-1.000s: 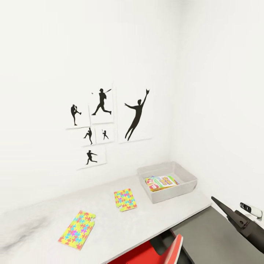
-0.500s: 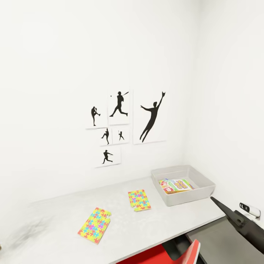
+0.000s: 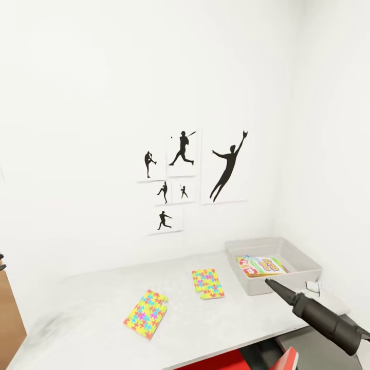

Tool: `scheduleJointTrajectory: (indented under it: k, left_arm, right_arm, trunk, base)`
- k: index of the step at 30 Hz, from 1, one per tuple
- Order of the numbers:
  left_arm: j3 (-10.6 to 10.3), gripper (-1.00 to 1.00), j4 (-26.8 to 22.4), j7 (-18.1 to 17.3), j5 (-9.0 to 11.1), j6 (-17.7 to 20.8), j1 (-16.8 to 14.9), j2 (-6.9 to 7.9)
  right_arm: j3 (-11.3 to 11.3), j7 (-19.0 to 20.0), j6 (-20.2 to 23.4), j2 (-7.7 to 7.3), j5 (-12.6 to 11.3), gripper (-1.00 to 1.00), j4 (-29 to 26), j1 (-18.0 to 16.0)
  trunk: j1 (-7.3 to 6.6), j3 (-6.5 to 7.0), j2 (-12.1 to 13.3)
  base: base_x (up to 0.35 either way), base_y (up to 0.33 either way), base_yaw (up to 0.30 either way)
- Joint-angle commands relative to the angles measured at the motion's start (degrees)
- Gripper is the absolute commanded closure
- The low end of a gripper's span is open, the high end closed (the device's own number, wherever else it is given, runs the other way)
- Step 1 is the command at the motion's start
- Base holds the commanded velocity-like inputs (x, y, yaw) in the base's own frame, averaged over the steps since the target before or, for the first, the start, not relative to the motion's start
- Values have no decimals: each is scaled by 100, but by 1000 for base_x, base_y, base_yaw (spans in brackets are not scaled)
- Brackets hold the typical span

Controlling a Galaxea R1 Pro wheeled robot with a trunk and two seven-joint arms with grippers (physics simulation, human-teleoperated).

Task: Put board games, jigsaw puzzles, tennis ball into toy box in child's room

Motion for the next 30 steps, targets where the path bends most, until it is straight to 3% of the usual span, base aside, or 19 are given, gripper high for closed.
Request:
scheduleJointTrajectory:
  k: [1, 7, 17, 30]
  left_arm:
    - [-20, -100, 2, -13, 6, -15, -5, 0]
    - [-75, -100, 2, -24, 7, -135, -7, -1]
    - [-93, -100, 5, -32, 9, -180, -5, 6]
    - [-103, -100, 5, -30, 8, -194, -7, -1]
  right_arm:
    - [53, -85, 46, -1, -29, -100, -20, -1]
    - [212, -381, 70, 4, -33, -100, -81, -2]
    - [286, -493, 85, 9, -32, -100, -95, -5]
    - [388, -811, 87, 46, -32, -100, -96, -2]
  trunk:
    - [2, 1, -5]
    - [2, 23, -5]
    - [2, 57, -5]
    - [2, 65, -5]
  base:
    - [0, 0, 167]
    - [0, 0, 167]
    - [-71, 29, 170]
    - [-52, 32, 33]
